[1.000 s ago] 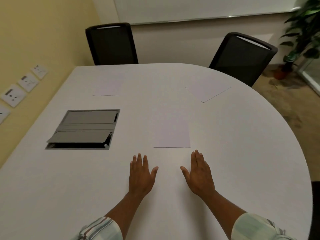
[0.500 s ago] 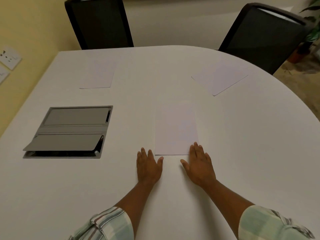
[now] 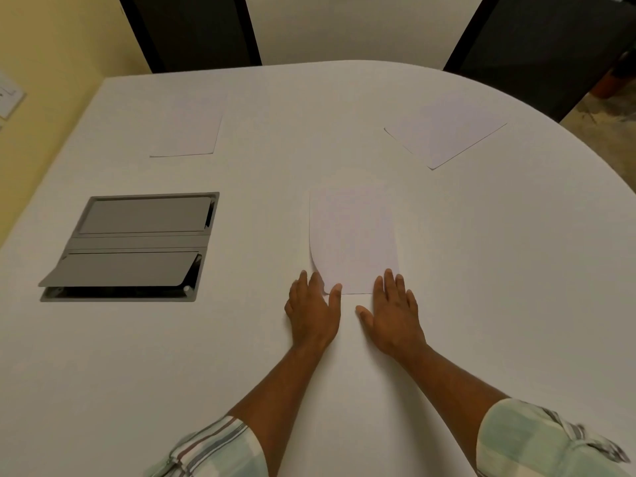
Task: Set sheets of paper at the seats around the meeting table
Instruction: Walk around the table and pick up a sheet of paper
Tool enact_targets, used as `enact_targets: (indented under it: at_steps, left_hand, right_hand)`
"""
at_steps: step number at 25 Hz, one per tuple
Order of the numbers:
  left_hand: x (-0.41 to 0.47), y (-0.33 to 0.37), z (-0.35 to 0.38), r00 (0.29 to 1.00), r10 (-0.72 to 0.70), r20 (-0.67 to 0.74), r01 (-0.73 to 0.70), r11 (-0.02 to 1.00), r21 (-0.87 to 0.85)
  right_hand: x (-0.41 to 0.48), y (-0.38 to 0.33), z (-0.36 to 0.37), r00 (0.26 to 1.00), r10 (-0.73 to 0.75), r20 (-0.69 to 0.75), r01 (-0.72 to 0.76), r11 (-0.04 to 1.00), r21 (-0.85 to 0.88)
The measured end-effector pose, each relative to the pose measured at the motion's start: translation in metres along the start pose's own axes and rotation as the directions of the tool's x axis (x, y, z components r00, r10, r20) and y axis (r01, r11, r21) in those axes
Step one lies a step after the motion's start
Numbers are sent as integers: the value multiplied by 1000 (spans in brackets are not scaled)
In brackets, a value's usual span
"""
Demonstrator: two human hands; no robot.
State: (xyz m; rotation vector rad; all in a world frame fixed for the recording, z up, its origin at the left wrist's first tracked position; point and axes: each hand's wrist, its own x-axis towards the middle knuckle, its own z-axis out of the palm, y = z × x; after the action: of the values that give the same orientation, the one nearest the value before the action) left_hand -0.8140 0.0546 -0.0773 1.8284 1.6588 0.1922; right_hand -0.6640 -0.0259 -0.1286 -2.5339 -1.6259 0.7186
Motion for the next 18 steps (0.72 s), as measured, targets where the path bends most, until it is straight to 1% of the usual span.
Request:
enact_targets:
  at_steps: [3, 4, 7, 9, 13, 18]
  left_hand:
    - [10, 7, -5, 998, 1, -68, -12, 988, -155]
    - [15, 9, -8, 997, -12, -79, -7, 973, -231]
    - [36, 18, -18, 993, -92, -74, 45, 876, -481]
    - [57, 24, -26, 990, -135, -32, 95, 828, -552]
    - [97, 32, -37, 983, -160, 93, 184, 802, -569]
    - [111, 38, -32, 980, -113, 163, 177, 867, -466]
  right_hand:
    - [0, 1, 0, 1000, -8, -2, 8, 1000, 21]
    - [0, 1, 0, 1000, -13, -4, 13, 1000, 23]
    - [0, 3, 1, 1000, -24, -11, 24, 999, 22]
    - [-1, 3, 1, 1000, -28, -13, 28, 999, 27]
    - [-1, 4, 4, 999, -24, -23, 25, 999, 44]
    - [-1, 6, 4, 999, -23, -32, 25, 996, 82]
